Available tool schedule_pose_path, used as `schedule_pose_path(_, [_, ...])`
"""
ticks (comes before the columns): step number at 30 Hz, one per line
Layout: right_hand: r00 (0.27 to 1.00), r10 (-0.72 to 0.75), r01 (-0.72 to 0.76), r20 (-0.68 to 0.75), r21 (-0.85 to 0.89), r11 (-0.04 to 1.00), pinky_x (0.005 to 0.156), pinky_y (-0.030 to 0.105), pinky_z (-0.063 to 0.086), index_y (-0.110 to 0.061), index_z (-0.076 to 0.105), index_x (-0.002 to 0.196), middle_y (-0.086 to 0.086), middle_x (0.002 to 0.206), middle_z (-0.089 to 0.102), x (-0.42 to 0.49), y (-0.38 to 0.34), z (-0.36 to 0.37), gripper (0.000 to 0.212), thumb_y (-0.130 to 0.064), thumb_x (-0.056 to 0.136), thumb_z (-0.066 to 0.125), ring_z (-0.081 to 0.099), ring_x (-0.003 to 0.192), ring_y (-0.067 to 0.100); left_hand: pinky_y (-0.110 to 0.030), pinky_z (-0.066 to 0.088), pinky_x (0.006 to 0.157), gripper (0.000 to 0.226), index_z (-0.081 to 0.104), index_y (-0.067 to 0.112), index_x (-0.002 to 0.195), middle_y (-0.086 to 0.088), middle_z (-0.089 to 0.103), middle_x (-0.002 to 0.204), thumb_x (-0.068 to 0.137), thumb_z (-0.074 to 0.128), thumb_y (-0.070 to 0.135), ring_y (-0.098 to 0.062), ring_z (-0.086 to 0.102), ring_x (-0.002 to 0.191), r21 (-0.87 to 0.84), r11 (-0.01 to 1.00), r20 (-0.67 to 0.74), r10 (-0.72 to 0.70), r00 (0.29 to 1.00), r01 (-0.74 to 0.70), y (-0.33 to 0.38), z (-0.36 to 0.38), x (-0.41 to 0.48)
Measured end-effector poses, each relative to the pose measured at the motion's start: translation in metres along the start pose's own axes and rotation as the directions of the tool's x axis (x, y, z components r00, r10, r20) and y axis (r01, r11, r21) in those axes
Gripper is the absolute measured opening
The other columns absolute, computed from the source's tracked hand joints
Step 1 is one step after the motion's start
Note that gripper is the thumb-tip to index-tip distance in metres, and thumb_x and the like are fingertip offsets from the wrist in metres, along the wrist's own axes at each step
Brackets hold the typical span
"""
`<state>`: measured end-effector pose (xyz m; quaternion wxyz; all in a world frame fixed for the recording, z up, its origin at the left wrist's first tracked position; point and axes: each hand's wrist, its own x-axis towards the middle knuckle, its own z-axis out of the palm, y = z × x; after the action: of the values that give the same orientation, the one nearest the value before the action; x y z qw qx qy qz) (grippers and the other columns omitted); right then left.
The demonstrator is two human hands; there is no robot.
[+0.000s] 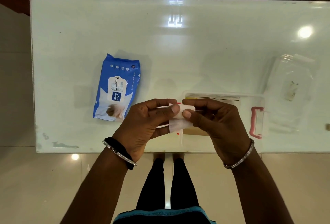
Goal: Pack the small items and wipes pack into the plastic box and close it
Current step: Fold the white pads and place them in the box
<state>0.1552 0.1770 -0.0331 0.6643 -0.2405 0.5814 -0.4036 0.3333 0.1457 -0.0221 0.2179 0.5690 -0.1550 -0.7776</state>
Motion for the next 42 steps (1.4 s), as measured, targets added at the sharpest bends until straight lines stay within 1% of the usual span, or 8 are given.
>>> schedule_pose_path(9, [0.993, 0.112, -0.111, -0.039, 0.029, 0.993, 0.083, 0.043, 0.059, -0.017, 0.077, 0.105, 0.010, 0.106, 0.076, -0.001, 0.004, 0.002, 0.045, -0.036, 0.064, 0.080, 0.073, 0.097, 0.026, -0.026, 0.059, 0.065, 0.039, 0.071, 0.018, 0.104, -0.009, 0.077, 0.099, 0.065, 0.073, 0.020, -0.022, 0.075, 0.089, 0.075, 0.997, 0.020, -0.002, 1.000, 0.001, -0.001, -0.003, 0.000])
schedule_pose_path(15, [0.995, 0.085, -0.085, -0.044, 0.004, 0.996, 0.071, 0.032, 0.060, -0.010, 0.076, 0.099, 0.013, 0.099, 0.077, -0.001, 0.006, 0.001, 0.033, -0.017, 0.067, 0.078, 0.076, 0.083, 0.025, -0.024, 0.058, 0.057, 0.034, 0.076, 0.021, 0.087, -0.003, 0.079, 0.086, 0.055, 0.075, 0.034, -0.019, 0.076, 0.078, 0.055, 0.998, -0.038, -0.034, 0.999, 0.036, -0.002, 0.000, 0.003])
schedule_pose_path(18, [0.999, 0.051, -0.051, -0.015, -0.001, 0.999, 0.079, 0.038, 0.060, -0.010, 0.076, 0.099, 0.014, 0.107, 0.075, -0.001, 0.007, -0.002, 0.035, -0.011, 0.065, 0.079, 0.074, 0.093, 0.030, -0.023, 0.058, 0.058, 0.030, 0.076, 0.017, 0.085, -0.006, 0.078, 0.089, 0.060, 0.073, 0.032, -0.020, 0.076, 0.080, 0.050, 0.997, -0.041, -0.049, 0.998, 0.051, -0.005, -0.002, 0.005])
schedule_pose_path(21, [0.997, 0.076, -0.076, 0.007, 0.055, 0.996, 0.086, 0.047, 0.058, -0.008, 0.075, 0.102, 0.019, 0.108, 0.074, -0.001, 0.007, -0.002, 0.038, -0.022, 0.067, 0.079, 0.071, 0.102, 0.035, -0.025, 0.059, 0.064, 0.042, 0.071, 0.012, 0.104, -0.011, 0.077, 0.096, 0.064, 0.074, 0.022, -0.024, 0.075, 0.087, 0.060, 0.998, -0.005, -0.035, 0.999, 0.035, -0.006, -0.004, 0.005])
schedule_pose_path(25, [0.983, 0.180, -0.177, -0.037, 0.083, 0.981, 0.069, 0.034, 0.060, -0.015, 0.075, 0.104, 0.012, 0.101, 0.076, -0.001, 0.005, 0.000, 0.046, -0.039, 0.064, 0.076, 0.074, 0.090, 0.027, -0.027, 0.060, 0.069, 0.039, 0.074, 0.022, 0.098, -0.004, 0.076, 0.101, 0.059, 0.077, 0.021, -0.020, 0.074, 0.094, 0.112, 0.994, 0.062, -0.002, 0.998, -0.005, -0.006, -0.005, 0.004])
schedule_pose_path(32, [0.997, 0.069, -0.069, -0.016, 0.024, 0.997, 0.074, 0.030, 0.059, -0.002, 0.074, 0.098, 0.014, 0.100, 0.077, -0.004, 0.011, -0.006, 0.034, -0.012, 0.066, 0.078, 0.075, 0.091, 0.027, -0.027, 0.060, 0.064, 0.046, 0.071, 0.014, 0.100, -0.008, 0.078, 0.094, 0.060, 0.074, 0.036, -0.023, 0.075, 0.086, 0.085, 0.993, -0.008, -0.076, 0.997, 0.076, -0.005, 0.001, 0.007])
schedule_pose_path(36, [0.997, 0.078, -0.077, -0.014, 0.063, 0.995, 0.083, 0.047, 0.059, -0.011, 0.071, 0.110, 0.015, 0.109, 0.075, -0.006, 0.011, -0.005, 0.048, -0.022, 0.064, 0.080, 0.071, 0.102, 0.035, -0.030, 0.061, 0.070, 0.038, 0.070, 0.009, 0.107, -0.012, 0.076, 0.100, 0.071, 0.074, 0.020, -0.025, 0.074, 0.092, 0.118, 0.989, -0.005, -0.086, 0.996, 0.086, -0.009, 0.002, 0.008])
schedule_pose_path(42, [0.978, 0.202, -0.200, -0.048, 0.038, 0.979, 0.066, 0.033, 0.060, -0.007, 0.074, 0.100, 0.015, 0.095, 0.077, -0.008, 0.010, -0.010, 0.039, -0.033, 0.070, 0.073, 0.074, 0.084, 0.029, -0.035, 0.060, 0.076, 0.029, 0.073, 0.017, 0.101, -0.008, 0.071, 0.110, 0.074, 0.075, 0.008, -0.024, 0.071, 0.101, 0.171, 0.985, 0.068, -0.018, 0.998, 0.006, -0.013, 0.005, 0.009])
